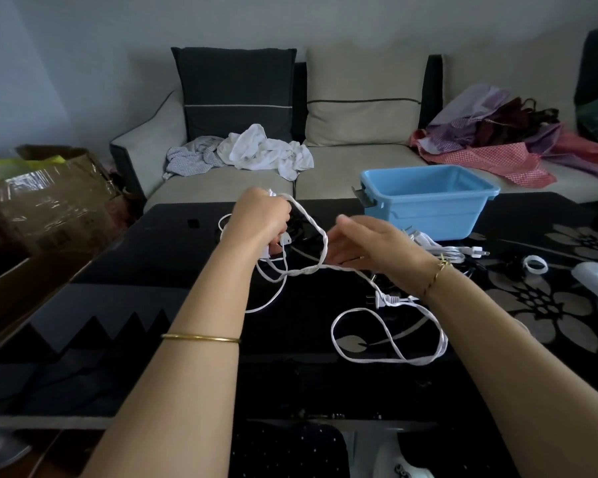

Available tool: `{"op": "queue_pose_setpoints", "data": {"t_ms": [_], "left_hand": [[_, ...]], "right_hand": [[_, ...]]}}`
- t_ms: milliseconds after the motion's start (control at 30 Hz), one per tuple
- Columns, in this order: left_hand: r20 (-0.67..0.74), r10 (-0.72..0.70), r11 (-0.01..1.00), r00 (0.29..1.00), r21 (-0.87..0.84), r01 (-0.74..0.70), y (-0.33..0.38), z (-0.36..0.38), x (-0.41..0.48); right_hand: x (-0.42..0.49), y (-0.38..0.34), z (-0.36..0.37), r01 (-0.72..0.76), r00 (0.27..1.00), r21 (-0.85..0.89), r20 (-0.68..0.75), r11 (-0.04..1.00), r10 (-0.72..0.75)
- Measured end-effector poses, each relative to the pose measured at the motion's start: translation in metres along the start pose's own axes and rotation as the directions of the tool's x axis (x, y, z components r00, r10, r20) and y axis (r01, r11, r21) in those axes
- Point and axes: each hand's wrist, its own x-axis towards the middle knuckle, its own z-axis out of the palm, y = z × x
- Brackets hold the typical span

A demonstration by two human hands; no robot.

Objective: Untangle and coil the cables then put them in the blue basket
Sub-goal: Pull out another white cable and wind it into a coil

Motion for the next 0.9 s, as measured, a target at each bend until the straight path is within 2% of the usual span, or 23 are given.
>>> {"op": "queue_pose_setpoints", "data": {"t_ms": [100, 167, 233, 300, 400, 467, 533, 600, 667, 800, 900], "left_hand": [[-0.02, -0.025, 1.0, 0.999, 0.014, 0.025, -0.006, -0.002, 0.007], [-0.025, -0.042, 0.999, 0.999, 0.022, 0.042, -0.007, -0.004, 0.009], [-0.028, -0.06, 0.998, 0.998, 0.025, 0.061, -0.005, -0.007, 0.007], [-0.035, -0.066, 0.996, 0.997, 0.054, 0.067, -0.004, -0.011, 0.005], [0.011, -0.062, 0.985, 0.998, 0.162, 0.059, -0.007, -0.018, 0.001], [0.177, -0.105, 0.967, 0.979, 0.248, 0.059, -0.009, -0.022, -0.008], [0.436, -0.158, 0.968, 0.886, 0.245, 0.052, -0.008, -0.022, -0.02], [0.609, -0.153, 0.984, 0.779, 0.17, 0.06, -0.006, -0.019, -0.027], [0.649, -0.105, 0.994, 0.753, 0.066, 0.081, -0.004, -0.018, -0.028], [0.536, -0.052, 0.934, 0.842, -0.272, 0.231, -0.008, -0.019, -0.015], [0.401, -0.131, 0.775, 0.907, -0.529, 0.346, -0.019, -0.022, -0.003]], "right_hand": [[-0.01, -0.003, 0.01, 0.046, 0.975, -0.105, 0.222, 0.993, -0.021], [-0.012, -0.002, 0.009, 0.081, 0.967, -0.119, 0.249, 0.99, -0.049], [-0.011, 0.0, 0.002, 0.096, 0.987, -0.135, 0.145, 0.986, -0.076], [-0.006, 0.005, -0.008, 0.083, 0.996, -0.093, -0.026, 0.992, -0.085], [0.003, 0.016, -0.023, 0.049, 0.957, 0.055, -0.289, 0.997, -0.031], [0.01, 0.024, -0.031, 0.029, 0.911, 0.225, -0.407, 0.974, 0.067], [0.014, 0.029, -0.033, 0.012, 0.879, 0.4, -0.441, 0.916, 0.181], [0.019, 0.033, -0.028, -0.007, 0.872, 0.569, -0.398, 0.822, 0.283], [0.022, 0.034, -0.023, 0.005, 0.861, 0.68, -0.376, 0.733, 0.342], [0.026, 0.027, -0.021, 0.209, 0.809, 0.691, -0.52, 0.692, 0.274], [0.024, 0.025, -0.021, 0.304, 0.742, 0.65, -0.62, 0.697, 0.255]]}}
